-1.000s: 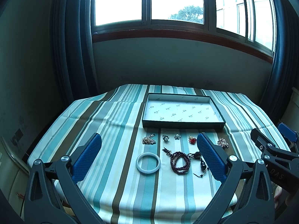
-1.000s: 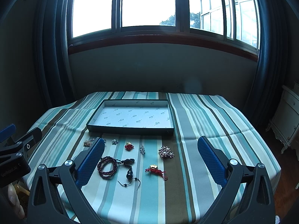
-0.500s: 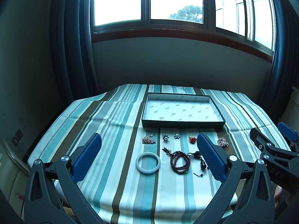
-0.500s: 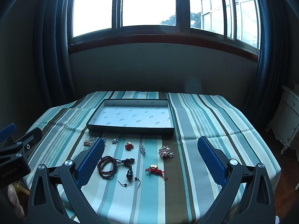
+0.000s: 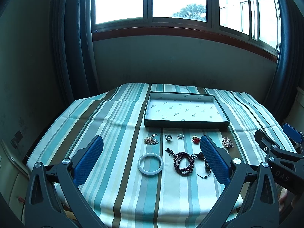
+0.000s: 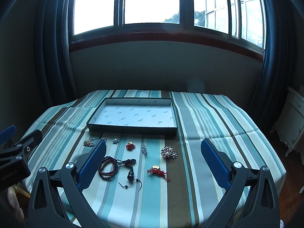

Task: Organize jewelry
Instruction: 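Grasp the gold charm with red tassel with the right tool while the left tool approaches the white bangle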

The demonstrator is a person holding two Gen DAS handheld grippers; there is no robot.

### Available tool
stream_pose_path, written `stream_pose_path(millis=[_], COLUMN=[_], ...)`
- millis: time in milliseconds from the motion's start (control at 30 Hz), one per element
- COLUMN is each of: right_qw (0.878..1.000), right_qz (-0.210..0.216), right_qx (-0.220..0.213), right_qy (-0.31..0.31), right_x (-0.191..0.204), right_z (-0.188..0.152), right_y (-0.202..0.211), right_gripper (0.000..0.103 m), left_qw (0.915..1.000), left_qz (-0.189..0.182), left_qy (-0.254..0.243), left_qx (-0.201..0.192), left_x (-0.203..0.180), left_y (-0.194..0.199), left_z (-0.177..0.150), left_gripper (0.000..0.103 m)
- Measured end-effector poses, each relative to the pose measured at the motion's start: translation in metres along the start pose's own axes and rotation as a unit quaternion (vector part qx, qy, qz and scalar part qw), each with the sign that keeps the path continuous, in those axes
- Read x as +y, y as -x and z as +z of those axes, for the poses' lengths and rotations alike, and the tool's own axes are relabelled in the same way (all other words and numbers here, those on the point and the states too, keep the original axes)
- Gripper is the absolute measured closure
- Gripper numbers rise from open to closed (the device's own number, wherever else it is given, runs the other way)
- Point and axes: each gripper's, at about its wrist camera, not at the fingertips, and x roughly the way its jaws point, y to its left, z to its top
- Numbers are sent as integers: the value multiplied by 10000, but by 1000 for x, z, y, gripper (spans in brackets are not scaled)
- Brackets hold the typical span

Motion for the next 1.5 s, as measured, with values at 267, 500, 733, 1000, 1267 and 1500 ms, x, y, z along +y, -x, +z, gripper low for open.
stream_pose_path(millis=[267,500,733,1000,1267,1500], right_qw=[9988,9945,9888,9812,9763,9744], right_qz=[50,181,201,241,267,314], right_qx=[486,1030,1479,1913,2145,2225], right_qy=[62,43,2,-115,-74,-75], right_x=[-1,-6,-10,-15,-12,-12], right_z=[-18,-40,-53,-63,-68,-72], right_y=[-38,-76,-110,-143,-163,-171], right_gripper=[4,4,9,47,47,56], left_qw=[9989,9943,9897,9858,9830,9820], left_qz=[38,34,-84,-74,-73,-86], left_qy=[97,42,-99,-113,-145,-131], left_qx=[451,1061,1424,1673,1827,1884], left_x=[9,16,12,12,9,9], left_y=[-37,-85,-117,-145,-161,-165], left_z=[-13,-37,-49,-53,-56,-57], left_gripper=[2,2,15,15,15,15])
